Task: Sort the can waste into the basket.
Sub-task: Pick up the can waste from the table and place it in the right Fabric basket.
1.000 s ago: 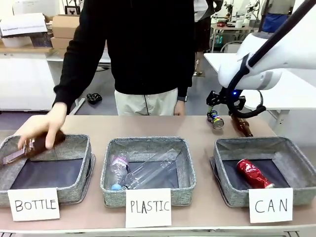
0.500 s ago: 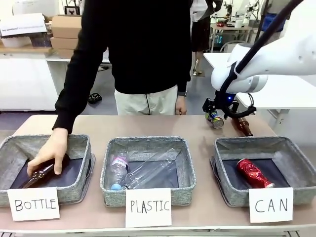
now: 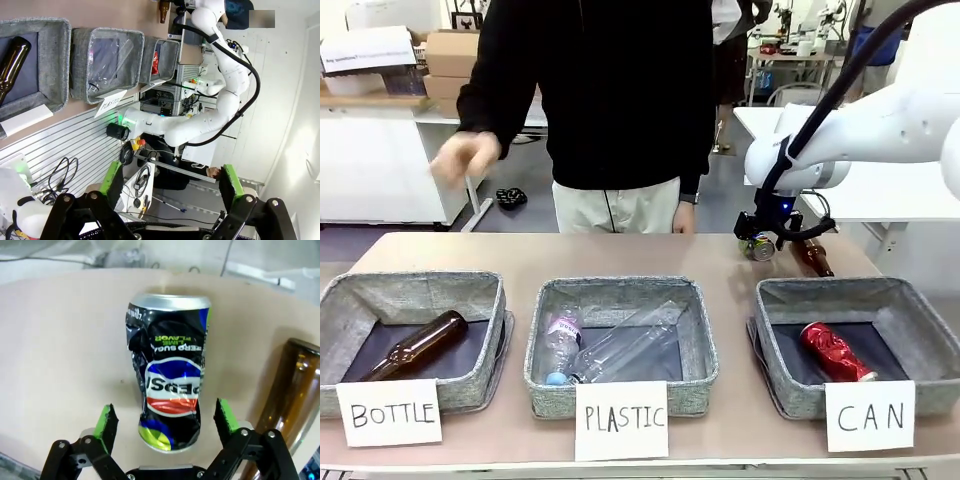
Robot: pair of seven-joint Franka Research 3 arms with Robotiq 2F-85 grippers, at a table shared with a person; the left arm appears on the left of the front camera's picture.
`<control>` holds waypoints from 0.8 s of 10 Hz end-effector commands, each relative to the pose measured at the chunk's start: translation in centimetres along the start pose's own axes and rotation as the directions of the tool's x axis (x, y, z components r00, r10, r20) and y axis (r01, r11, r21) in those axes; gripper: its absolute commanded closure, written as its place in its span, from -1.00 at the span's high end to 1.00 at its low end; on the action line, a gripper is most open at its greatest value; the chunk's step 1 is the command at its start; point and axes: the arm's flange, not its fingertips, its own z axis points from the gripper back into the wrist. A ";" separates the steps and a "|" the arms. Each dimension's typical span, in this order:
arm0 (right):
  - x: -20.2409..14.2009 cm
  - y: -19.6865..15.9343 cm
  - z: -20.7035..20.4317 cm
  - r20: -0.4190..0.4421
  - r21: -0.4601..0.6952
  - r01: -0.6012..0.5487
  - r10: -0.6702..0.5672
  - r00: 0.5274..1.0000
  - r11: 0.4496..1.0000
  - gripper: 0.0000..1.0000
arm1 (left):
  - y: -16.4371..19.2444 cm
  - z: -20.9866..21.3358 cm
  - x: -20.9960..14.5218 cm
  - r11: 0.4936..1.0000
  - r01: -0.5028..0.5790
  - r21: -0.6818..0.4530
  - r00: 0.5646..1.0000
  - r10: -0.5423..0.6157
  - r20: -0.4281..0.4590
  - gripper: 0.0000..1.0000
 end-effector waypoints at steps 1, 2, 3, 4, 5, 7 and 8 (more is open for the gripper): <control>1.2 -0.5 -0.1 -0.008 -0.004 -0.036 0.036 0.999 0.999 1.00 | -0.1 0.0 -0.2 1.000 0.002 0.004 1.000 -0.002 0.000 1.00; 1.3 -0.4 -0.3 -0.003 -0.009 -0.048 0.048 0.999 0.999 0.85 | -0.1 0.0 -0.2 1.000 0.002 0.004 1.000 -0.002 0.000 1.00; 1.1 -0.2 -0.3 -0.005 0.010 -0.031 0.031 1.000 0.999 -0.19 | -0.1 0.0 -0.2 1.000 0.002 0.004 1.000 -0.002 0.000 1.00; 1.1 -0.2 -0.4 -0.002 0.017 -0.033 0.033 0.999 0.999 -0.34 | -0.1 0.0 -0.2 1.000 0.002 0.004 1.000 -0.002 0.000 1.00; 1.1 -0.2 -0.5 0.012 0.026 -0.037 0.036 0.999 0.999 -1.00 | -0.1 0.0 -0.2 1.000 0.002 0.004 1.000 -0.002 0.000 1.00; 1.0 -0.1 -0.7 0.011 0.022 -0.036 0.035 0.999 0.999 -1.00 | -0.1 0.0 -0.2 1.000 0.002 0.004 1.000 -0.002 0.000 1.00; 1.0 -0.1 -0.7 0.008 0.012 -0.033 0.033 0.999 0.999 -0.71 | -0.1 0.0 -0.2 1.000 0.002 0.004 1.000 -0.002 0.000 1.00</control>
